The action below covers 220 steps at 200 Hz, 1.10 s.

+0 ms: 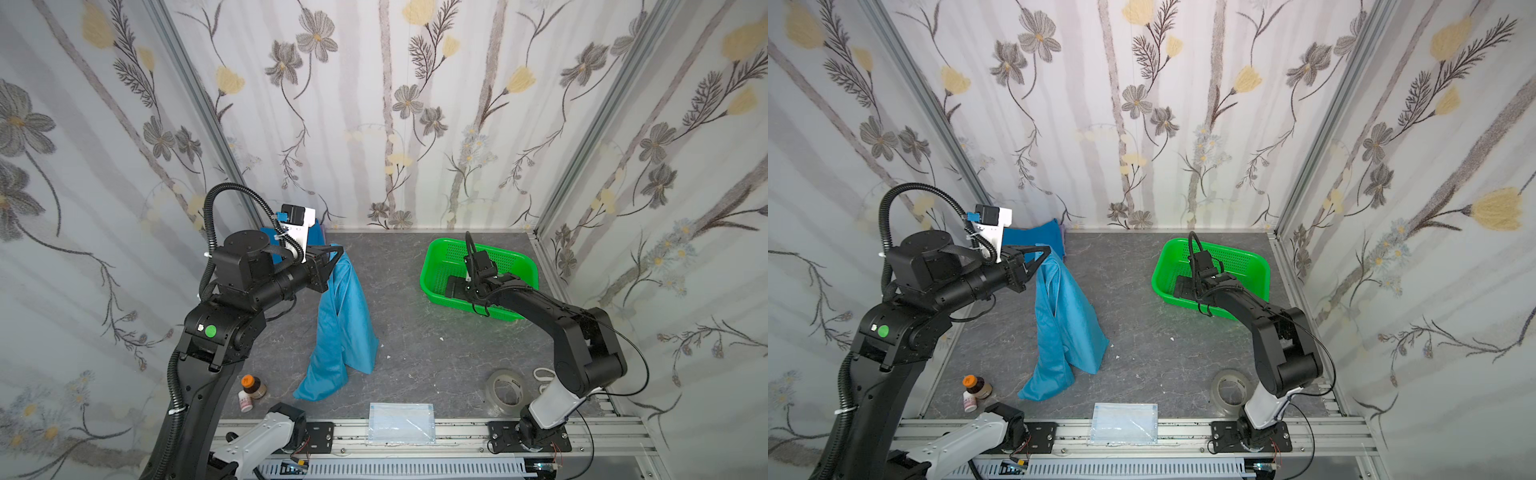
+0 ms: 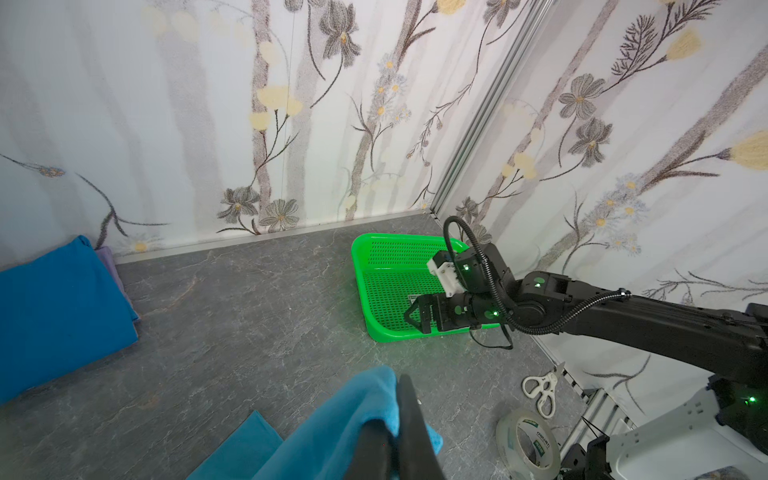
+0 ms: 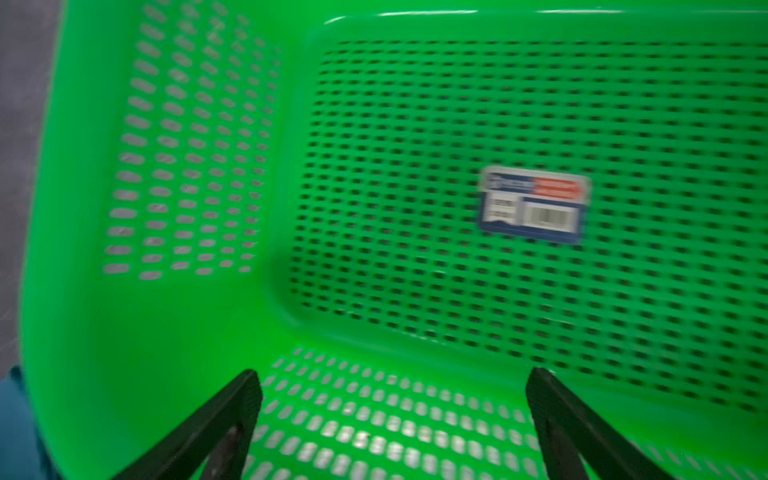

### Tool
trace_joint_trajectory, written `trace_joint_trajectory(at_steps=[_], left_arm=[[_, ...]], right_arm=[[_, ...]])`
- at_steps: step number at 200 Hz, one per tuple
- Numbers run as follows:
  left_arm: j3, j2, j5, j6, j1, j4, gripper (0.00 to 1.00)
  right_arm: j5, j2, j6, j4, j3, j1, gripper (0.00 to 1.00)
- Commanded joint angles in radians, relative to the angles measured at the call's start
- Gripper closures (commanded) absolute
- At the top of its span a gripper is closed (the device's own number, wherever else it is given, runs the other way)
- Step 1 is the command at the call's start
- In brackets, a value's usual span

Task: Fold and stack the t-shirts
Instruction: 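Hold the shirt up with left gripper while right gripper pushes basket away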

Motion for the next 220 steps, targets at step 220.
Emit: trace_joint_trajectory(at_steps=[220], left_arm=[[-0.070,-0.036,0.014,-0.005,0.003,0.046,1.00]], right_arm=[[0.199,0.220,-0.171,-0.185,0.343,-0.479,0.00]])
